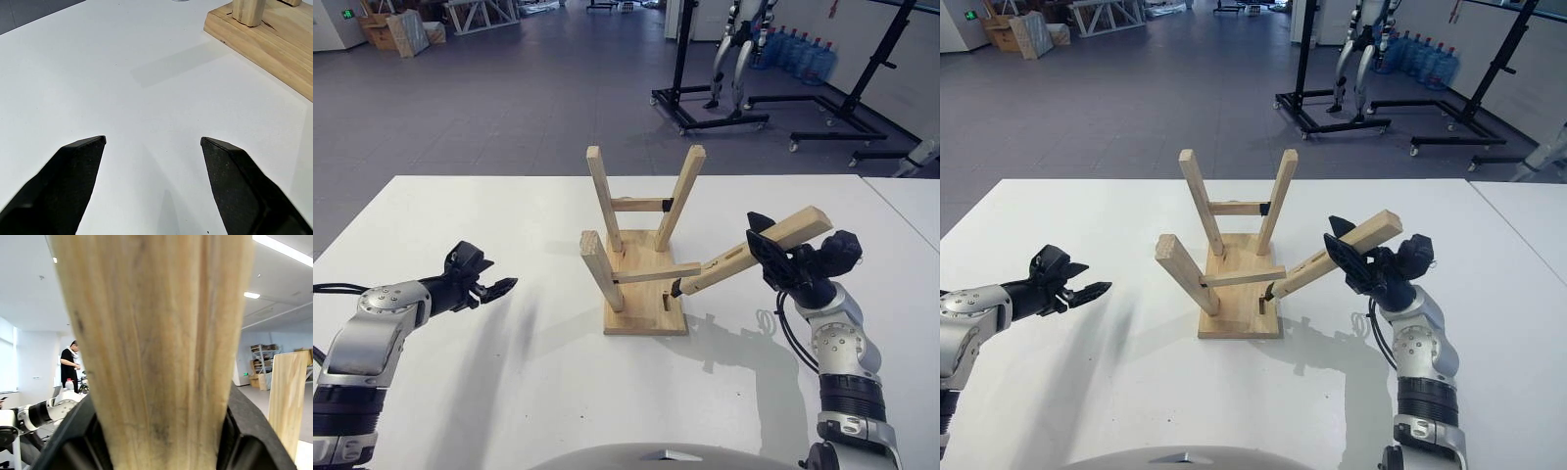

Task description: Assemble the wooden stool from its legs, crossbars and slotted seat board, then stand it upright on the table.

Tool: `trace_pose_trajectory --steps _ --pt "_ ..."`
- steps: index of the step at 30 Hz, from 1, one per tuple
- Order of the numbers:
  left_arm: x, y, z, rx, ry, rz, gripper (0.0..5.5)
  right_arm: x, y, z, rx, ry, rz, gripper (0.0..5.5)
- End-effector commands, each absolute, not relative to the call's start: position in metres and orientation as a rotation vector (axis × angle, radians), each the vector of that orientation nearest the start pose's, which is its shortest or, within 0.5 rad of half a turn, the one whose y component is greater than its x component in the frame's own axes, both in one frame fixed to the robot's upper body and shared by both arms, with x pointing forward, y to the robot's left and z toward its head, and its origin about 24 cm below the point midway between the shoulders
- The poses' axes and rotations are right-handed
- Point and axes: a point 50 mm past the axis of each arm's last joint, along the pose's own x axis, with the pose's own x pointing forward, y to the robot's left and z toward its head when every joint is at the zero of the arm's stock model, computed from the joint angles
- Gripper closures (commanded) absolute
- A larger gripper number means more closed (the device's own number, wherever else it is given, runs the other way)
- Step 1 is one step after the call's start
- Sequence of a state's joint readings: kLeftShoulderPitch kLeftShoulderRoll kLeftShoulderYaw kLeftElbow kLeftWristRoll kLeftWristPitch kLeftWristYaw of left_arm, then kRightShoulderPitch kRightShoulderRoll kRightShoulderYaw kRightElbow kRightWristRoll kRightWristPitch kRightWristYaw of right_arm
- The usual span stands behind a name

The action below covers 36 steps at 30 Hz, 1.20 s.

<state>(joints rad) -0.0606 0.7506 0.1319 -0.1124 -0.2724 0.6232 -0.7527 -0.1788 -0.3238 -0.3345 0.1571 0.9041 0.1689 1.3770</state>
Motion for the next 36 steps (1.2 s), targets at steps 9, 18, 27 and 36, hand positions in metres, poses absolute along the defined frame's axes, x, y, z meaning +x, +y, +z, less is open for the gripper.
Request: trace_pose_trajectory --steps 9,18,27,36 --pt "0.249 0.266 0.093 0.298 0.509 -0.557 1.95 0.265 -0.217 0.107 0.412 -0.459 1.212 3.45" --pt "0.247 0.26 0.09 0.297 0.507 -0.57 1.95 0.266 -0.215 0.112 0.417 -0.431 1.281 3.45" --pt "0.247 0.258 0.089 0.298 0.504 -0.573 1.95 0.267 -0.216 0.107 0.406 -0.417 1.269 3.45" --pt "0.246 0.254 0.087 0.297 0.503 -0.581 1.95 0.265 -0.214 0.102 0.378 -0.38 1.298 3.45"
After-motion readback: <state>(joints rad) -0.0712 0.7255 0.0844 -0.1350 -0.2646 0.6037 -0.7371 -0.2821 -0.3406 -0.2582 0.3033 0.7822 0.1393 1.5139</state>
